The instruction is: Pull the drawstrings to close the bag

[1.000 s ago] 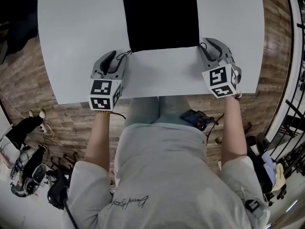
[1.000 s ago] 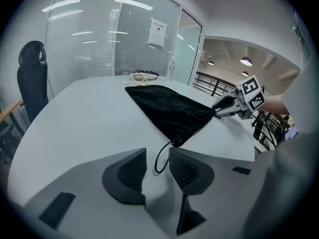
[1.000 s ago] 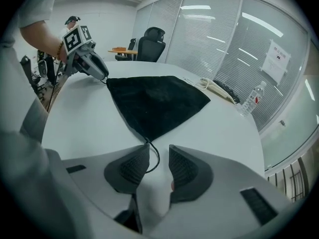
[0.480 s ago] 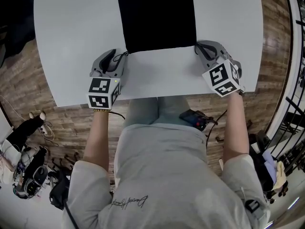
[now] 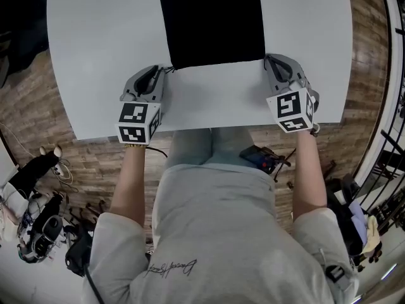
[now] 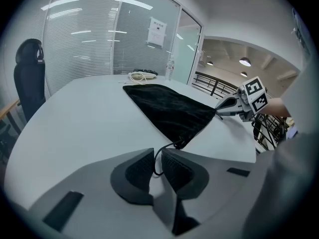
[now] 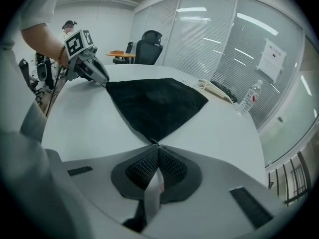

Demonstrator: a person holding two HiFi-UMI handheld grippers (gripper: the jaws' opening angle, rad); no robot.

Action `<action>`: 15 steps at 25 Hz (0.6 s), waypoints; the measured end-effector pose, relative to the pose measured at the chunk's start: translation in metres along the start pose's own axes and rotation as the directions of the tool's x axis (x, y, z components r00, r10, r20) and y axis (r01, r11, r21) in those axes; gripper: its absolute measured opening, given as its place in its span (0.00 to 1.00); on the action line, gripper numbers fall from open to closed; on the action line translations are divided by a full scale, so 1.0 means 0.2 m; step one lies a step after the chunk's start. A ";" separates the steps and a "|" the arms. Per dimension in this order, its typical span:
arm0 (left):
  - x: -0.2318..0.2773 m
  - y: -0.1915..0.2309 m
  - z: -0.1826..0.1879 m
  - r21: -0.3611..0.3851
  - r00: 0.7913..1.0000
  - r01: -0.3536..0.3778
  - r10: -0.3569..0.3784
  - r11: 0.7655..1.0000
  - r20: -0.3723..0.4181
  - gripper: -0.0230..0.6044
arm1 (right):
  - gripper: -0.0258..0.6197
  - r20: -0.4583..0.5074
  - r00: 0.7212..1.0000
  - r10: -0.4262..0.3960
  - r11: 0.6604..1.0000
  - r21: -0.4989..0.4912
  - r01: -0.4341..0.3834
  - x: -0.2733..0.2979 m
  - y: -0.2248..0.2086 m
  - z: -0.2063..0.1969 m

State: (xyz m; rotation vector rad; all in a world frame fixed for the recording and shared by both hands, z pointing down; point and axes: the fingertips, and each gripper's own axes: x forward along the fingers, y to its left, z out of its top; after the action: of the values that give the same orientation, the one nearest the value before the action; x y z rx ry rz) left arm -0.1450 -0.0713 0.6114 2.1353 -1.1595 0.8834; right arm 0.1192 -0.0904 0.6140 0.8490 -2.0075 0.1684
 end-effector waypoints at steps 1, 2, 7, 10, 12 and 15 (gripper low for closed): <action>0.00 0.01 0.00 0.001 1.000 -0.005 0.005 1.000 0.001 0.12 | 0.08 -0.001 1.000 -0.025 1.000 0.013 0.025 0.00 -0.01 0.00; 0.00 0.01 0.00 0.001 1.000 -0.010 0.010 1.000 0.002 0.11 | 0.08 -0.003 0.999 -0.051 0.998 0.021 0.051 0.01 -0.03 0.00; 0.01 0.01 0.01 -0.005 1.000 -0.021 0.021 1.000 0.015 0.08 | 0.08 -0.008 0.981 -0.192 0.981 0.013 0.192 0.01 -0.08 0.00; 0.01 0.00 0.03 0.008 0.999 -0.034 0.034 0.999 0.020 0.08 | 0.08 -0.010 0.965 -0.262 0.965 -0.002 0.262 -0.01 -0.11 0.00; 0.00 0.01 0.03 0.023 0.998 -0.051 0.051 0.998 0.023 0.08 | 0.08 -0.014 0.956 -0.292 0.956 0.002 0.292 -0.02 -0.12 0.00; -0.01 0.03 0.05 0.037 0.996 -0.082 0.080 0.996 0.036 0.08 | 0.08 -0.019 0.950 -0.311 0.950 0.017 0.312 -0.02 -0.12 -0.01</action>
State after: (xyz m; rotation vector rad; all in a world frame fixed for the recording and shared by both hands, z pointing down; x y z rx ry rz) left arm -0.1487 -0.0793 0.6045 2.1553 -1.2640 0.9142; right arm 0.1371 -0.1061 0.6061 1.1606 -1.8307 0.0149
